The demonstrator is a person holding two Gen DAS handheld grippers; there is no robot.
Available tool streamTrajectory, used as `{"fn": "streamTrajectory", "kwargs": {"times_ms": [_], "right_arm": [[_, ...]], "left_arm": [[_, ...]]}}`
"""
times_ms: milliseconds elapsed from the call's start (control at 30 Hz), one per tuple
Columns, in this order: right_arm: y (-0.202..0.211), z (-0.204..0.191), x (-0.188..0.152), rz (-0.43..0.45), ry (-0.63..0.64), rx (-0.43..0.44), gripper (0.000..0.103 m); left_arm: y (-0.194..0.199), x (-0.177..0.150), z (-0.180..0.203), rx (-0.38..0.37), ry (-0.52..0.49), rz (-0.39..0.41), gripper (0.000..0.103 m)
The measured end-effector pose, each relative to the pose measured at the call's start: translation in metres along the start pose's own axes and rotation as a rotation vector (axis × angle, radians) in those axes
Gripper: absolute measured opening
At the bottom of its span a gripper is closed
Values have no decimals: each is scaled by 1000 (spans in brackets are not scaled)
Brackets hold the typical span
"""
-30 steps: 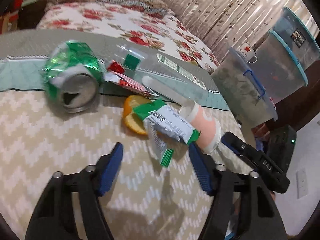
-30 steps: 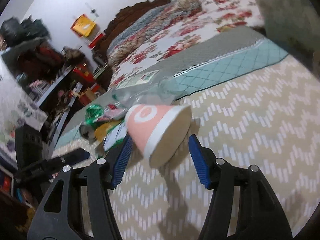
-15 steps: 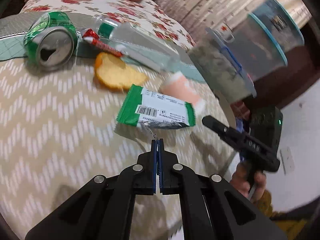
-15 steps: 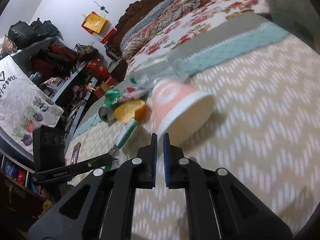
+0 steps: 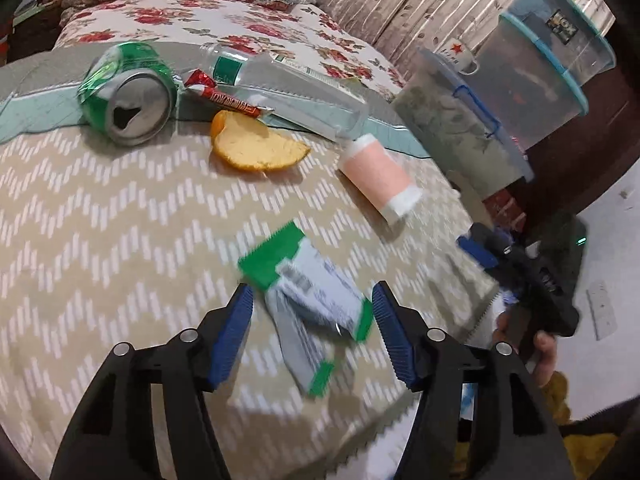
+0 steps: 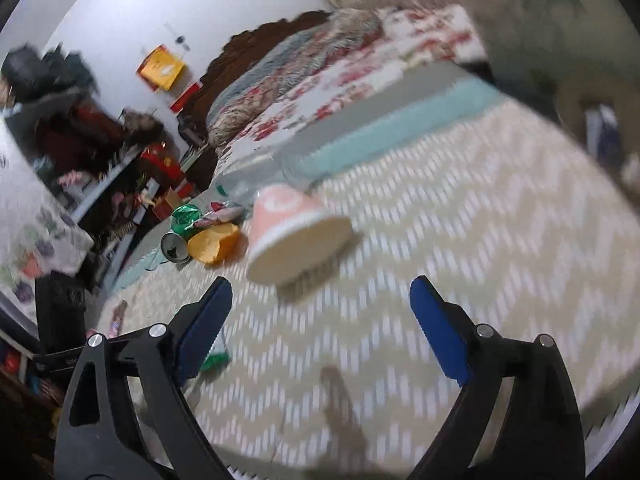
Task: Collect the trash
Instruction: 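Grasp the green-white wrapper with the left gripper while the right grasps the pink paper cup, then carry the wrapper and pink cup to the wastebasket and release both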
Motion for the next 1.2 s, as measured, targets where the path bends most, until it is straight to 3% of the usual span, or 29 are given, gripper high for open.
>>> {"fn": "streamTrajectory", "kwargs": {"times_ms": [67, 267, 400, 433, 467, 500, 600, 733, 800, 1033, 1200], "right_arm": [[-8, -5, 17, 1, 38, -31, 90], [-53, -32, 53, -49, 181, -77, 93], [-83, -36, 51, -121, 237, -99, 93], [-91, -36, 46, -156, 241, -97, 85], [-97, -37, 40, -187, 245, -92, 85], [-95, -42, 38, -177, 260, -90, 81], [-80, -49, 27, -154, 292, -73, 69], [-55, -49, 7, -121, 286, -47, 51], [-43, -41, -1, -108, 257, -49, 48], [8, 7, -13, -22, 85, -27, 45], [43, 31, -8, 69, 39, -40, 45]], "left_arm": [[-14, 5, -2, -22, 30, -34, 59], [-14, 13, -3, -25, 45, -13, 63], [-13, 13, -4, -12, 49, -7, 61], [-14, 12, -3, -4, 45, -7, 57], [-19, 10, 0, -13, 38, -26, 36], [-25, 10, 3, -15, 37, -40, 17], [-35, 9, 9, -9, 22, -52, 4], [-35, 7, 25, -24, -21, -52, 2], [-33, 7, 33, -27, -34, -44, 1], [-25, 17, 67, -86, -55, -28, 1], [-29, 28, 99, -98, -124, -31, 1]]}}
Point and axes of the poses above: each gripper's, at about its wrist camera, not at the fingertips, and y roughly against the way its jaws point, z to its right, x to its top, the point moved 10 cm from there along -y, roughly the way its jaws point, and after that the axes turned 13 degrees about -z, right-handed, at the moved point
